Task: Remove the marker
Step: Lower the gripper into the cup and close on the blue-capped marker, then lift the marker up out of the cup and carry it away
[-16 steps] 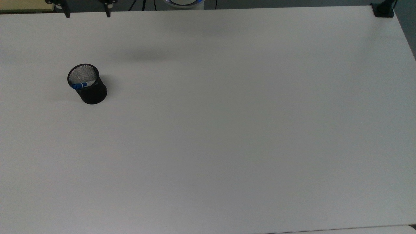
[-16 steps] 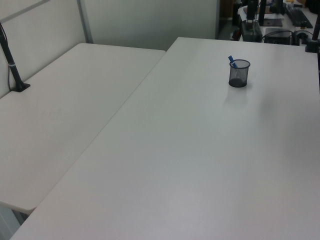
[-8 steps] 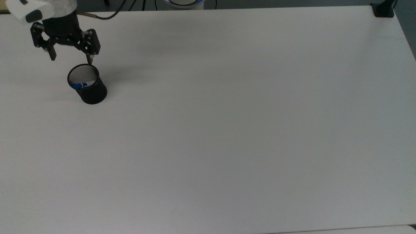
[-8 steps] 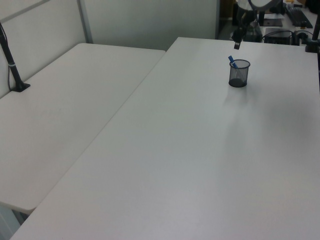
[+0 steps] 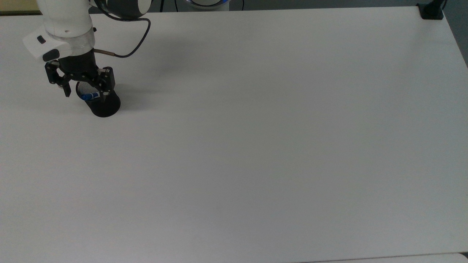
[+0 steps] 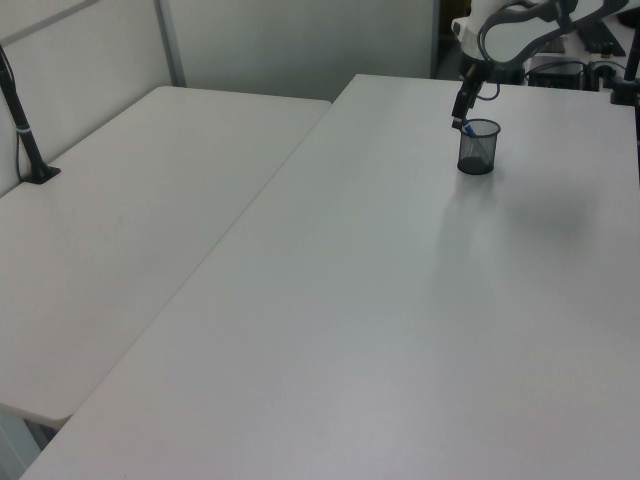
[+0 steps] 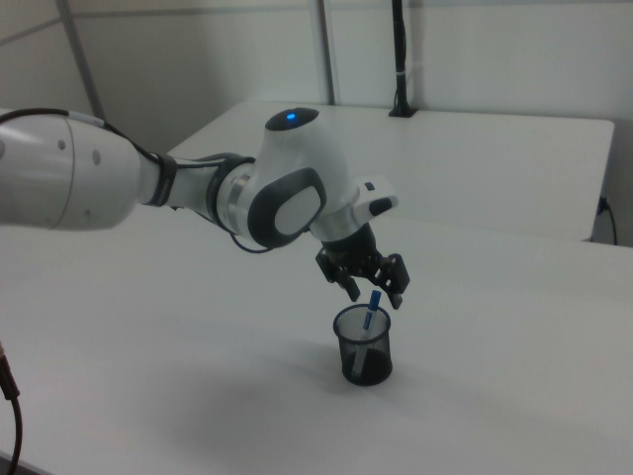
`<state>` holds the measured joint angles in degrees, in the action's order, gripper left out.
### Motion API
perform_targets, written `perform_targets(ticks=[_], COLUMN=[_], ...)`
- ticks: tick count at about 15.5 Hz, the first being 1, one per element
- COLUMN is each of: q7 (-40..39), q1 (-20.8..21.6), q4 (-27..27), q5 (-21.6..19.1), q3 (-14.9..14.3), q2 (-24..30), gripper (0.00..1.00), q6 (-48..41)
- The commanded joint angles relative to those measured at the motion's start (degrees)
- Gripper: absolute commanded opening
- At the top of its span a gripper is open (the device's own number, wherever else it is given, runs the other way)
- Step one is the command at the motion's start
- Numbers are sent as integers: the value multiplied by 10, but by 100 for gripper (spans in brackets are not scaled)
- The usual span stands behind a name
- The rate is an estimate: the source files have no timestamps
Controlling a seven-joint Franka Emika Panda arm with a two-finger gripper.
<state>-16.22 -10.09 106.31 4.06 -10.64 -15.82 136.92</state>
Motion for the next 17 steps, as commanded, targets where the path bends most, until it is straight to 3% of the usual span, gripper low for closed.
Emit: perform_targets(ticks=[1,2,8,11,17], q7=[11,11,9,6,-23], q1=[-2,-3,-7,-6,9], q4=[5,2,0,-20,-149], q5=[-25,-39,-57,-57,-57], q3=[-1,-2,-2,-2,6], q2=[3,4,34,68,101], gripper=[23,0,0,0,0], q6=[22,19,7,-46,-247])
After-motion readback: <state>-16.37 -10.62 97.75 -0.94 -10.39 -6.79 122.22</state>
